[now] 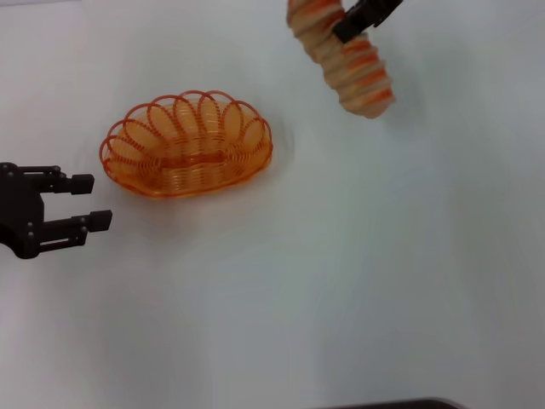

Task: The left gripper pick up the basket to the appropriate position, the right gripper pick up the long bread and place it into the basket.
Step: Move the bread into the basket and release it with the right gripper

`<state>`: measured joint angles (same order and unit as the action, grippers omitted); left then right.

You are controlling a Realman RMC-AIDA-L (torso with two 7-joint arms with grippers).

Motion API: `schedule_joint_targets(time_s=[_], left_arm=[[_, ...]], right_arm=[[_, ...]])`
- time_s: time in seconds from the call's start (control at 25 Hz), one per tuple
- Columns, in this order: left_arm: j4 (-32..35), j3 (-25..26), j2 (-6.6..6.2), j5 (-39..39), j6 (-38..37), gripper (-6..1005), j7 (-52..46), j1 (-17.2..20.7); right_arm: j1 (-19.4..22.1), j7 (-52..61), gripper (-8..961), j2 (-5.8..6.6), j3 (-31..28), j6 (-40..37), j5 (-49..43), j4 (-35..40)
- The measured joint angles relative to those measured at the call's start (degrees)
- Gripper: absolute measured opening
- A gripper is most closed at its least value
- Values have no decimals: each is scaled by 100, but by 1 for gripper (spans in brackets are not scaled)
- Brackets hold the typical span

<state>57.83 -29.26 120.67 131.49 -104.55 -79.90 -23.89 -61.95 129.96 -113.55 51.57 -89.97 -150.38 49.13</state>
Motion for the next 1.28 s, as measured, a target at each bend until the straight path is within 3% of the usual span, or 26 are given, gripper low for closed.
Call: schedule_joint_targets(time_s=[0.36, 0.68, 0.92, 1.28], left_arm=[[33, 0, 0, 40, -83, 566, 23, 41], [8, 0, -16, 88, -149, 567, 23, 60], [-30, -22, 6, 218, -209, 566, -1, 60], [-184, 47, 14, 215, -259, 567, -79, 86]], right_arm=[[-152, -1664, 125, -191, 190, 92, 356, -50], [-433, -2822, 124, -577, 1053, 332, 308, -67], [-653, -3223, 126, -614, 2174, 958, 342, -408], [-1105, -3978, 118, -669, 2350, 1470, 358, -994]])
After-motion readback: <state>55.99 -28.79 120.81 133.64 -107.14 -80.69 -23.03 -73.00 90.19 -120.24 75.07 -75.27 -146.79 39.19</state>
